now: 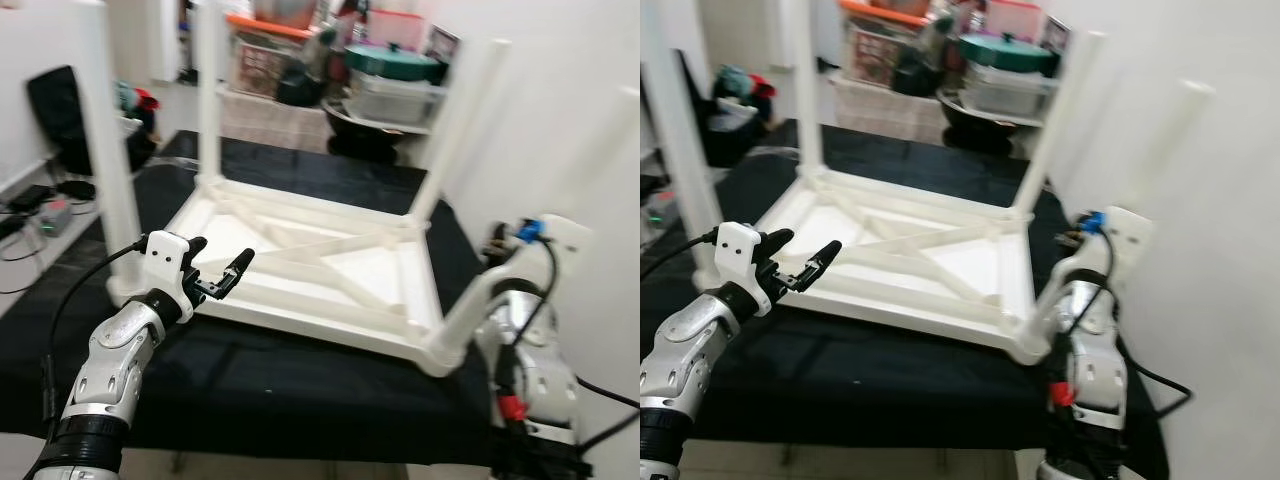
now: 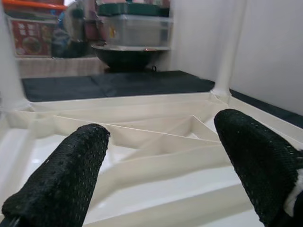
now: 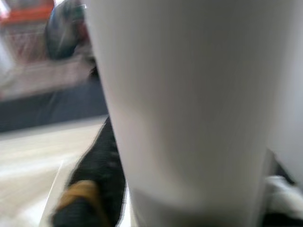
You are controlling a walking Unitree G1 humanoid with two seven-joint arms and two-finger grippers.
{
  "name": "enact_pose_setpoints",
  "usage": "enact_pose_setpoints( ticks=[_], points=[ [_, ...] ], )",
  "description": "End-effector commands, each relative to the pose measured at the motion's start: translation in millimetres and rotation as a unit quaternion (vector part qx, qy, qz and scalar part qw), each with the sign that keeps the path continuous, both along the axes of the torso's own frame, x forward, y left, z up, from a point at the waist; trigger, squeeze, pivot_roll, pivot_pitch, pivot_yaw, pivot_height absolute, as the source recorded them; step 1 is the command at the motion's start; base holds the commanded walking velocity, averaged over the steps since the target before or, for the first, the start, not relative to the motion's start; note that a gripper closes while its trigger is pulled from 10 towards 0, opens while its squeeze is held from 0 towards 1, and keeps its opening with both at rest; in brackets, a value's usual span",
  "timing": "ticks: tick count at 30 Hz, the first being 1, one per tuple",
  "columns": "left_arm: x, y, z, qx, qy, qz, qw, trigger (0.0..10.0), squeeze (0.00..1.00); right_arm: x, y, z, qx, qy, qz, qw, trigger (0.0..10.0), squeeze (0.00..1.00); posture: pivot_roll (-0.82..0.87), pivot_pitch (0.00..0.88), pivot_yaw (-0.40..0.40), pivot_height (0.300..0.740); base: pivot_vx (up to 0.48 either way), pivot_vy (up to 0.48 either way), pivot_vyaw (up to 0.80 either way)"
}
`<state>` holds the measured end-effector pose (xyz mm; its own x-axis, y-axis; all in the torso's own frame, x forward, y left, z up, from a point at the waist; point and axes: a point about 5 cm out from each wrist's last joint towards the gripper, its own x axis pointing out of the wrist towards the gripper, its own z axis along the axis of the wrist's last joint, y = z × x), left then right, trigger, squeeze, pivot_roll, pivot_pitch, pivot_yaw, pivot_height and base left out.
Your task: Building children table
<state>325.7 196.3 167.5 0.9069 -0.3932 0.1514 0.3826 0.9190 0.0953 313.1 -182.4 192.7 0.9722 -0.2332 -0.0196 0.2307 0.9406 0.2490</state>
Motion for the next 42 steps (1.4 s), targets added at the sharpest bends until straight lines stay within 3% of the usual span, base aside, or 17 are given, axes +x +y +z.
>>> enact_pose_setpoints(
  ticks=[1, 2, 4, 9, 15, 16, 17, 18, 20, 26, 30, 34, 36, 38, 39, 41, 42],
  points=[
    [0.2, -2.6, -2, 0.004, 0.006, -0.005, 1.0, 10.0, 0.44, 4.2, 4.1, 4, 0.015, -0.006, 0.041, 0.999, 10.0, 1.0, 0.08, 0.0, -0.114, 0.74, 0.0, 0.0, 0.0],
    [-0.1, -1.9, -2, 0.004, 0.006, -0.004, 1.0, 10.0, 0.44, 5.3, 3.7, 22, 0.027, -0.044, 0.082, 0.995, 10.0, 0.0, 0.08, 0.0, -0.115, 0.74, 0.0, 0.0, 0.0],
    [-0.1, -1.0, -2, 0.004, 0.006, -0.004, 1.0, 10.0, 0.44, 4.3, 4.6, 37, 0.026, -0.079, 0.121, 0.989, 10.0, 0.0, 0.08, 0.0, -0.113, 0.74, 0.0, 0.0, 0.0],
    [1.2, 1.5, -1, 0.006, 0.007, -0.002, 1.0, 10.0, 0.44, -28.3, 24.9, 94, 0.017, -0.211, 0.365, 0.906, 10.0, 0.0, 0.08, 0.0, -0.115, 0.74, 0.0, 0.0, 0.0],
    [0.8, 2.4, -2, 0.008, 0.008, -0.001, 1.0, 10.0, 0.43, -50.1, 38.0, 96, -0.034, -0.235, 0.491, 0.838, 10.0, 0.0, 0.09, 0.0, -0.126, 0.74, 0.0, 0.0, 0.0],
    [0.8, 2.4, -2, 0.008, 0.008, -0.001, 1.0, 10.0, 0.43, -50.1, 38.0, 96, -0.034, -0.235, 0.491, 0.838, 10.0, 0.0, 0.09, 0.0, -0.126, 0.74, 0.0, 0.0, 0.0],
    [-0.2, 3.1, -2, 0.01, 0.01, -0.001, 1.0, 10.0, 0.41, -47.3, 37.3, 89, -0.035, -0.221, 0.493, 0.841, 3.9, 0.0, 0.09, 0.0, -0.129, 0.74, 0.0, 0.0, 0.0],
    [-1.5, 4.1, -3, 0.012, 0.012, 0.0, 1.0, 10.0, 0.41, -39.5, 33.8, 76, -0.034, -0.194, 0.477, 0.856, 0.0, 0.0, 0.09, 0.0, -0.127, 0.74, 0.0, 0.0, 0.0],
    [-1.7, 4.4, -4, 0.012, 0.012, 0.0, 1.0, 10.0, 0.41, -36.9, 32.3, 73, -0.036, -0.185, 0.469, 0.863, 0.0, 0.0, 0.09, 0.0, -0.127, 0.74, 0.0, 0.0, 0.0],
    [-1.1, 2.8, -4, 0.015, 0.014, -0.004, 1.0, 10.0, 0.39, -6.3, 2.3, 36, -0.079, -0.046, 0.306, 0.948, 0.0, 0.0, 0.09, 0.0, -0.119, 0.74, 0.0, 0.0, 0.0],
    [0.3, 1.2, -3, 0.015, 0.014, -0.007, 1.0, 10.0, 0.39, 2.5, -59.8, 8, -0.066, 0.051, 0.017, 0.996, 0.0, 0.0, 0.08, 0.0, -0.109, 0.74, 0.0, 0.0, 0.0],
    [0.7, 0.7, -3, 0.015, 0.014, -0.009, 1.0, 10.0, 0.39, -21.5, -107.6, -14, -0.032, 0.1, -0.223, 0.969, 0.0, 0.0, 0.08, 0.0, -0.109, 0.74, 0.0, 0.0, 0.0],
    [0.8, 0.6, -3, 0.015, 0.014, -0.009, 1.0, 10.0, 0.39, -32.7, -108.8, -22, -0.022, 0.112, -0.271, 0.956, 0.0, 0.0, 0.07, 0.0, -0.105, 0.74, 0.0, 0.0, 0.0],
    [0.9, -1.3, -5, 0.015, 0.017, -0.013, 1.0, 10.0, 0.39, -25.6, -66.3, -26, -0.012, 0.115, -0.167, 0.979, 0.0, 0.0, 0.07, 0.0, -0.105, 0.74, 0.0, 0.0, 0.0],
    [1.0, -2.1, -5, 0.016, 0.017, -0.015, 1.0, 10.0, 0.39, -19.0, -39.9, -20, -0.044, 0.103, -0.083, 0.99, 10.0, 0.0, 0.07, 0.0, -0.105, 0.74, 0.0, 0.0, 0.0],
    [1.1, -2.6, -5, 0.016, 0.018, -0.016, 1.0, 10.0, 0.39, -15.5, -23.2, -17, -0.07, 0.096, -0.03, 0.992, 10.0, 0.0, 0.07, 0.0, -0.105, 0.74, 0.0, 0.0, 0.0],
    [2.1, -2.7, -5, 0.016, 0.018, -0.016, 1.0, 10.0, 0.37, -14.4, -15.0, -13, -0.061, 0.075, 0.002, 0.995, 10.0, 1.0, 0.07, 0.0, -0.099, 0.74, 0.0, 0.0, 0.0]
  ],
)
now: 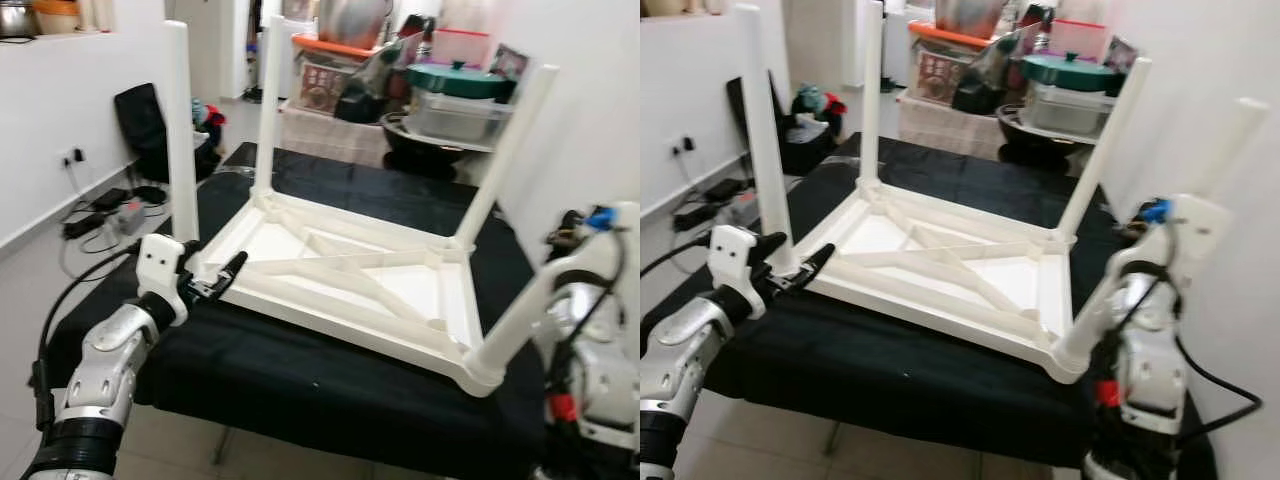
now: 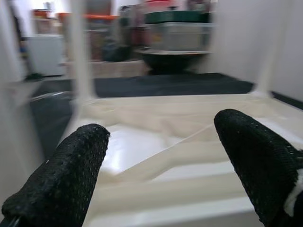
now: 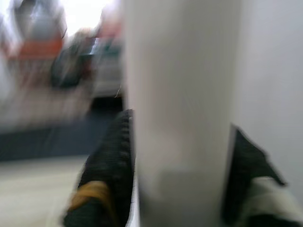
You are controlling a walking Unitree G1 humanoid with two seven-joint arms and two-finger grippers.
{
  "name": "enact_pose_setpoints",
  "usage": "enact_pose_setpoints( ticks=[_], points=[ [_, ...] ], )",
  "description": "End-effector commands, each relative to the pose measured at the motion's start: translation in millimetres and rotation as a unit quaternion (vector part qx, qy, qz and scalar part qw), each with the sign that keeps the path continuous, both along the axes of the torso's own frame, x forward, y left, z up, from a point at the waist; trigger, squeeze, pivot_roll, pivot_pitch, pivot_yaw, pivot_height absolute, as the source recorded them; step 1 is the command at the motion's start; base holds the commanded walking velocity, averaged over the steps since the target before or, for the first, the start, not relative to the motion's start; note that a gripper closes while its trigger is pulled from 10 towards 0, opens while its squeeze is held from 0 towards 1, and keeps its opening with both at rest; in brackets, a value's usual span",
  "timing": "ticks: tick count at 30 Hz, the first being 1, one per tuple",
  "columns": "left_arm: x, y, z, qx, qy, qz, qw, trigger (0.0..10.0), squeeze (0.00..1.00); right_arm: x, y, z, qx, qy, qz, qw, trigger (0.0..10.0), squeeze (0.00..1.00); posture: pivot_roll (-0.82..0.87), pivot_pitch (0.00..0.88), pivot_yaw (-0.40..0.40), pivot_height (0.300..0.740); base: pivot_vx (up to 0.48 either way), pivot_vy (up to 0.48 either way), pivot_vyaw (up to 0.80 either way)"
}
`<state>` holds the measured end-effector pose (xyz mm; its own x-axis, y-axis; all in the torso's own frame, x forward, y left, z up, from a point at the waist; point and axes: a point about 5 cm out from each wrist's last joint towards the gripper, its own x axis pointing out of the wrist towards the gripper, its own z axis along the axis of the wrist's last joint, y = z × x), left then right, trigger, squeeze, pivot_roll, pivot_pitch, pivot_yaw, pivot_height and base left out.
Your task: Building children table
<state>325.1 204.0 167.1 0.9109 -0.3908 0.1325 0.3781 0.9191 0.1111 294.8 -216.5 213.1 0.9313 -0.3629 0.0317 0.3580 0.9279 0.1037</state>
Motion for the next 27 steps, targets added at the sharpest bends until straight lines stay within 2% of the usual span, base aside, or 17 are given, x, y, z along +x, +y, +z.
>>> enact_pose_setpoints(
  ticks=[1, 4, 5, 6, 8, 10, 11, 13, 15, 18, 19, 21, 22, 23, 24, 25, 27],
  points=[
    [3.4, -10.4, -4, 0.006, 0.012, -0.019, 1.0, 10.0, 0.37, 4.8, 23.6, -31, 0.033, 0.067, 0.078, 0.994, 10.0, 1.0, 0.07, 0.0, -0.099, 0.74, 0.0, 0.0, 0.0],
    [4.3, -9.5, -2, 0.006, 0.01, -0.017, 1.0, 10.0, 0.36, 9.6, 24.2, -24, 0.067, 0.044, 0.107, 0.991, 10.0, 1.0, 0.07, 0.0, -0.104, 0.74, 0.0, 0.0, 0.0],
    [3.8, -8.1, -2, 0.006, 0.009, -0.015, 1.0, 10.0, 0.36, 14.4, 25.7, -10, 0.068, 0.022, 0.149, 0.986, 10.0, 0.0, 0.08, 0.0, -0.105, 0.74, 0.0, 0.0, 0.0],
    [2.2, -6.0, -3, 0.005, 0.009, -0.013, 1.0, 10.0, 0.36, 16.3, 30.3, 20, 0.073, -0.047, 0.262, 0.961, 10.0, 0.0, 0.07, 0.0, -0.109, 0.74, 0.0, 0.0, 0.0],
    [1.7, -5.5, -3, 0.004, 0.009, -0.013, 1.0, 10.0, 0.36, 14.3, 32.1, 29, 0.077, -0.071, 0.294, 0.95, 10.0, 0.0, 0.07, 0.0, -0.109, 0.74, 0.0, 0.0, 0.0],
    [1.1, -5.7, -4, 0.004, 0.01, -0.012, 1.0, 10.0, 0.36, 1.1, 38.6, 44, 0.063, -0.114, 0.395, 0.909, 10.0, 0.0, 0.08, 0.0, -0.118, 0.74, 0.0, 0.0, 0.0],
    [1.1, -5.7, -4, 0.004, 0.01, -0.012, 1.0, 10.0, 0.36, 1.1, 38.6, 44, 0.063, -0.114, 0.395, 0.909, 10.0, 0.0, 0.08, 0.0, -0.118, 0.74, 0.0, 0.0, 0.0],
    [0.8, -5.7, -3, 0.003, 0.008, -0.01, 1.0, 10.0, 0.36, -12.0, 42.8, 50, 0.021, -0.128, 0.473, 0.871, 10.0, 0.0, 0.08, 0.0, -0.124, 0.74, 0.0, 0.0, 0.0],
    [0.7, -5.3, -3, 0.002, 0.007, -0.008, 1.0, 10.0, 0.36, -15.6, 43.5, 49, -0.007, -0.124, 0.498, 0.859, 10.0, 0.0, 0.08, 0.0, -0.124, 0.74, 0.0, 0.0, 0.0],
    [0.6, -5.1, -3, 0.002, 0.007, -0.008, 1.0, 10.0, 0.36, -13.2, 42.2, 46, -0.012, -0.115, 0.495, 0.861, 10.0, 0.0, 0.08, 0.0, -0.124, 0.74, 0.0, 0.0, 0.0],
    [0.4, -5.0, -3, 0.003, 0.007, -0.007, 1.0, 10.0, 0.36, -10.4, 40.4, 39, -0.013, -0.101, 0.49, 0.866, 4.5, 0.0, 0.09, 0.0, -0.127, 0.74, 0.0, 0.0, 0.0],
    [0.4, -5.0, -3, 0.003, 0.007, -0.007, 1.0, 10.0, 0.36, -10.4, 40.4, 39, -0.013, -0.101, 0.49, 0.866, 4.5, 0.0, 0.09, 0.0, -0.127, 0.74, 0.0, 0.0, 0.0],
    [0.1, -4.7, -4, 0.003, 0.007, -0.007, 1.0, 10.0, 0.36, -6.3, 37.2, 31, -0.005, -0.087, 0.475, 0.876, 0.0, 0.0, 0.09, 0.0, -0.124, 0.74, 0.0, 0.0, 0.0],
    [-0.2, -4.3, -4, 0.004, 0.008, -0.007, 1.0, 10.0, 0.36, 3.5, 29.0, 20, -0.002, -0.047, 0.428, 0.903, 0.0, 0.0, 0.08, 0.0, -0.122, 0.74, 0.0, 0.0, 0.0],
    [-0.4, -4.1, -4, 0.005, 0.009, -0.008, 1.0, 10.0, 0.36, 18.9, 7.8, 3, -0.009, 0.013, 0.303, 0.953, 0.0, 0.0, 0.08, 0.0, -0.116, 0.74, 0.0, 0.0, 0.0],
    [-0.4, -4.1, -4, 0.005, 0.009, -0.008, 1.0, 10.0, 0.36, 18.9, 7.8, 3, -0.009, 0.013, 0.303, 0.953, 0.0, 0.0, 0.08, 0.0, -0.116, 0.74, 0.0, 0.0, 0.0],
    [-0.3, -4.3, -4, 0.006, 0.009, -0.009, 1.0, 10.0, 0.36, 27.3, -33.2, -19, -0.006, 0.084, 0.082, 0.993, 0.0, 0.0, 0.08, 0.0, -0.114, 0.74, 0.0, 0.0, 0.0]
  ],
)
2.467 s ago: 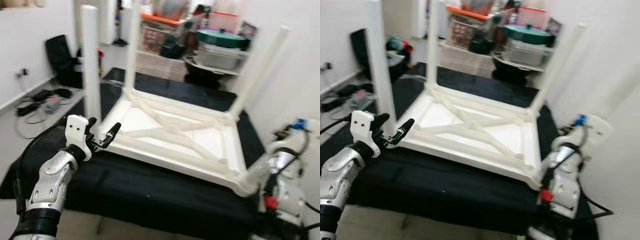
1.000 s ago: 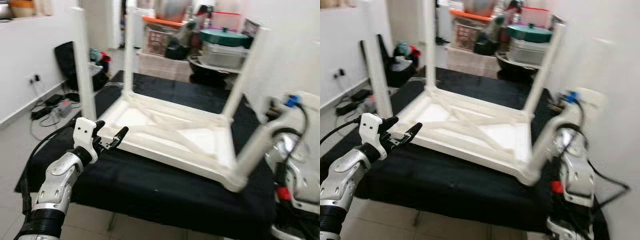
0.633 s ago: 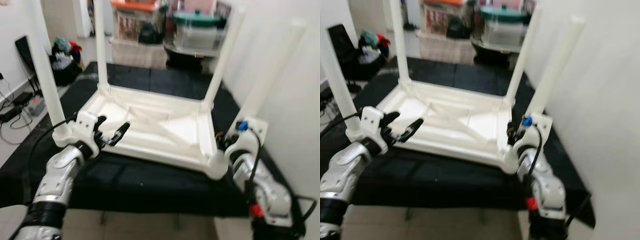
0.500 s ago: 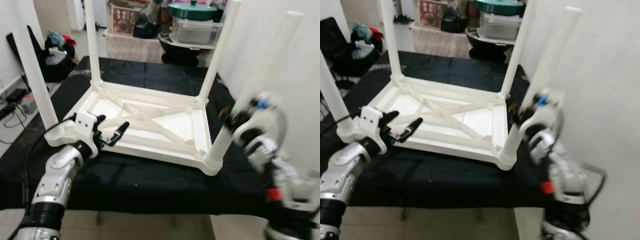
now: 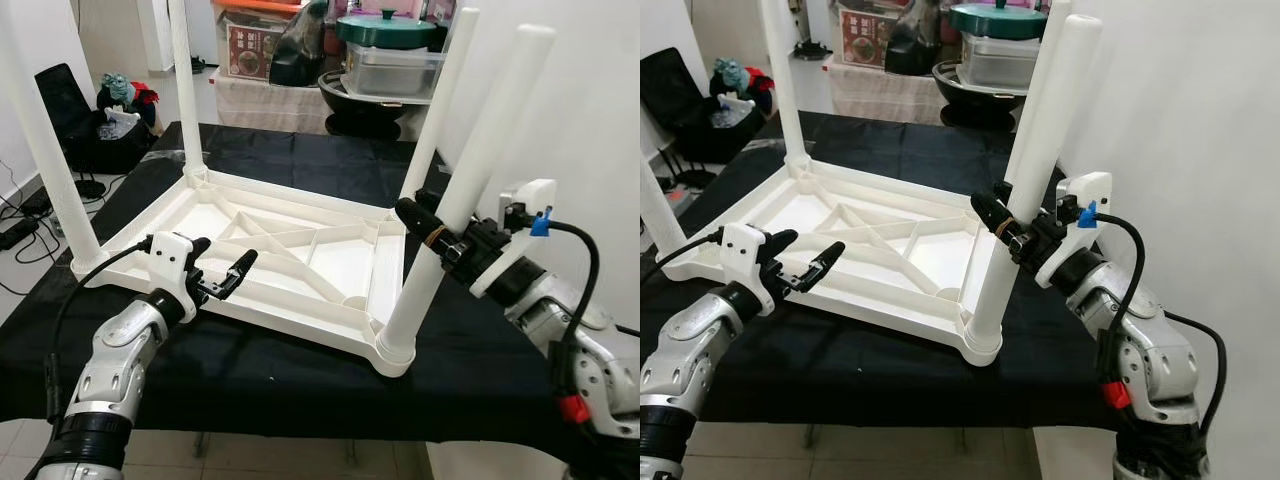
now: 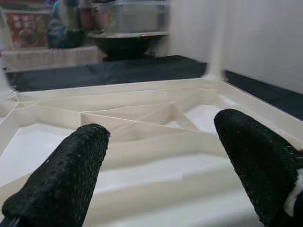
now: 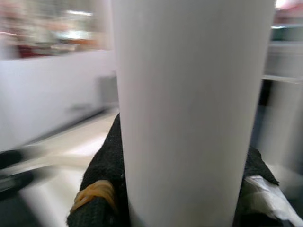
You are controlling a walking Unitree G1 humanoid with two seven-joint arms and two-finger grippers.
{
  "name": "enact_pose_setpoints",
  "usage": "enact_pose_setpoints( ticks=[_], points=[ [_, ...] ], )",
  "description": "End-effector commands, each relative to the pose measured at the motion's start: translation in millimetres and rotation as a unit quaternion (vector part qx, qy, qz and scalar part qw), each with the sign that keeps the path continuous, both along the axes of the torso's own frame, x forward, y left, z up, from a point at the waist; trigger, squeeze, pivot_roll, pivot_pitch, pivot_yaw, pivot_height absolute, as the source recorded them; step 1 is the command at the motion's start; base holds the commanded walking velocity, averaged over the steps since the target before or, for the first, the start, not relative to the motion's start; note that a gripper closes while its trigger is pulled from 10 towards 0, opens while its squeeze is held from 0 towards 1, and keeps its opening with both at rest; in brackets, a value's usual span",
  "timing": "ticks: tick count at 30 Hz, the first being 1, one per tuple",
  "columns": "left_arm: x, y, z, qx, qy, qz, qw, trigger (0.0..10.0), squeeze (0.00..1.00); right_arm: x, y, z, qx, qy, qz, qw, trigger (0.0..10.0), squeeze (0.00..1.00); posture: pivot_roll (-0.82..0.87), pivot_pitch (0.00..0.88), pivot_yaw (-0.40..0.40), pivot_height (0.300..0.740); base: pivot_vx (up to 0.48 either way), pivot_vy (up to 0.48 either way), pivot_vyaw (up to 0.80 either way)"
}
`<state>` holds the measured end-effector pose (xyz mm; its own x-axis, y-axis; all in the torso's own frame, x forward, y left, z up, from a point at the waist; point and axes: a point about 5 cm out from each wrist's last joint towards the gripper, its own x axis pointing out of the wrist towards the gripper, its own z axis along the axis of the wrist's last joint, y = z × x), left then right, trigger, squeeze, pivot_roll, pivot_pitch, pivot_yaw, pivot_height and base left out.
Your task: Building children table
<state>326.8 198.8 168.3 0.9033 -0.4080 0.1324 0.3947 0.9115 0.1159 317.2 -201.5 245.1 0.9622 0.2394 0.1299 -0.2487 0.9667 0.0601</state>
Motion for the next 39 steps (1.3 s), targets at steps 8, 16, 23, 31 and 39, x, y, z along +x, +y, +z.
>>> enact_pose_setpoints(
  ticks=[8, 16, 23, 31, 39],
  points=[
    [-0.7, -3.1, -5, 0.002, 0.011, -0.007, 1.0, 10.0, 0.36, -38.7, -74.8, -92, 0.064, 0.189, -0.51, 0.837, 0.0, 0.0, 0.07, 0.0, -0.105, 0.74, 0.0, 0.0, 0.0],
    [1.1, -3.8, -4, 0.003, 0.013, -0.011, 1.0, 10.0, 0.36, -14.8, 32.3, -43, 0.095, 0.086, -0.189, 0.974, 10.0, 0.29, 0.06, 0.0, -0.1, 0.74, 0.0, 0.0, 0.0],
    [0.6, -1.3, -4, 0.001, 0.012, -0.008, 1.0, 10.0, 0.36, -9.4, 17.0, -1, 0.095, 0.01, -0.077, 0.992, 10.0, 0.0, 0.07, 0.0, -0.111, 0.74, 0.0, 0.0, 0.0],
    [-1.4, 0.9, -5, 0.0, 0.011, -0.003, 1.0, 10.0, 0.36, -63.2, 52.3, 23, 0.017, -0.062, 0.292, 0.954, 10.0, 0.0, 0.08, 0.0, -0.122, 0.74, 0.0, 0.0, 0.0],
    [-3.3, 6.0, -4, 0.004, 0.012, 0.003, 1.0, 10.0, 0.36, -69.1, 48.8, 5, 0.006, -0.05, 0.345, 0.937, 4.3, 0.0, 0.08, 0.0, -0.117, 0.74, 0.0, 0.0, 0.0]
  ],
)
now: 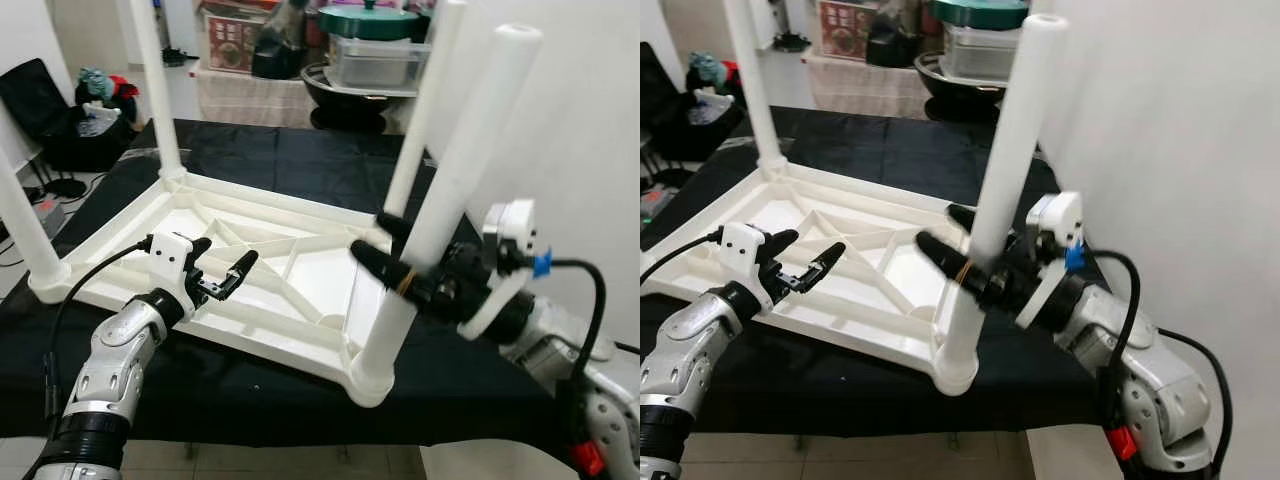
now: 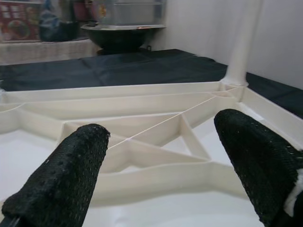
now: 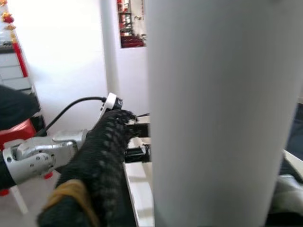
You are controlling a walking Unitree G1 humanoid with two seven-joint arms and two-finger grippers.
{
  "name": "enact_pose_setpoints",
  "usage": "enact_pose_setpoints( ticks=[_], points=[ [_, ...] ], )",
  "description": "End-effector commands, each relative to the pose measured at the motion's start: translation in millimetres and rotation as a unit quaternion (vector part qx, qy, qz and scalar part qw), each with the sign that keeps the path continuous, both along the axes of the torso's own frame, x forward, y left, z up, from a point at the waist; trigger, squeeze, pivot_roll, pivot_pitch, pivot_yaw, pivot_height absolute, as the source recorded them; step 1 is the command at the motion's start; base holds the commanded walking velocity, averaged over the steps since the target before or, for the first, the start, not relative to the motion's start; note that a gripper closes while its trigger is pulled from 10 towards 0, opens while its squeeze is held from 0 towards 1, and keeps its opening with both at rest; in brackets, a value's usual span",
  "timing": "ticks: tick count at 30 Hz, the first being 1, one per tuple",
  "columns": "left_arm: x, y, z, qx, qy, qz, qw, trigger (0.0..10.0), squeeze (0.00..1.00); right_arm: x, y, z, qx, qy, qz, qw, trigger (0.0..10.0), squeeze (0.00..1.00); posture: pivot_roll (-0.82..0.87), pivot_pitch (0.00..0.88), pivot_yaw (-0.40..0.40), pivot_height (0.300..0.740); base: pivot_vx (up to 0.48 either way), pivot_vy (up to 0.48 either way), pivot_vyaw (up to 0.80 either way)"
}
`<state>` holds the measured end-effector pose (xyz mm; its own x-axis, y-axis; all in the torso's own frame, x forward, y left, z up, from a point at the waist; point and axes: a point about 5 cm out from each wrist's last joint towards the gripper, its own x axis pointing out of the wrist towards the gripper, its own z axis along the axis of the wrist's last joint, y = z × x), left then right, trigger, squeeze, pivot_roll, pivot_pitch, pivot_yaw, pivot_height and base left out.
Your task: Building children table
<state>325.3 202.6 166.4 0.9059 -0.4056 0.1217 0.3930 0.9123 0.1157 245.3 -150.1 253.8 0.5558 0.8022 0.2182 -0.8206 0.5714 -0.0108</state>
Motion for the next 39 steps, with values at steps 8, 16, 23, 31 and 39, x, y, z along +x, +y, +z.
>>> enact_pose_setpoints(
  ticks=[8, 16, 23, 31, 39],
  points=[
    [-0.7, 0.3, -2, 0.003, 0.006, -0.001, 1.0, 10.0, 0.36, 68.6, -73.1, -62, -0.043, 0.19, -0.446, 0.874, 0.0, 0.0, 0.08, 0.0, -0.109, 0.74, 0.0, 0.0, 0.0],
    [-0.7, 1.1, -1, 0.003, 0.006, 0.0, 1.0, 10.0, 0.36, 31.3, -125.2, -111, 0.026, 0.274, -0.732, 0.623, 0.0, 0.0, 0.08, 0.0, -0.109, 0.74, 0.0, 0.0, 0.0],
    [0.5, -2.4, -2, 0.0, 0.007, -0.006, 1.0, 10.0, 0.36, 51.1, -55.3, -99, 0.037, 0.265, -0.594, 0.758, 10.0, 0.57, 0.07, 0.0, -0.105, 0.74, 0.0, 0.0, 0.0],
    [0.7, 0.0, -2, -0.001, 0.006, -0.003, 1.0, 10.0, 0.36, 64.9, -48.0, -37, 0.125, 0.164, -0.409, 0.889, 10.0, 0.0, 0.07, 0.0, -0.112, 0.74, 0.0, 0.0, 0.0],
    [-0.5, 0.4, -2, -0.001, 0.005, -0.001, 1.0, 10.0, 0.36, 12.3, -22.4, 2, 0.024, 0.019, -0.078, 0.996, 10.0, 0.0, 0.07, 0.0, -0.12, 0.74, 0.0, 0.0, 0.0]
  ],
)
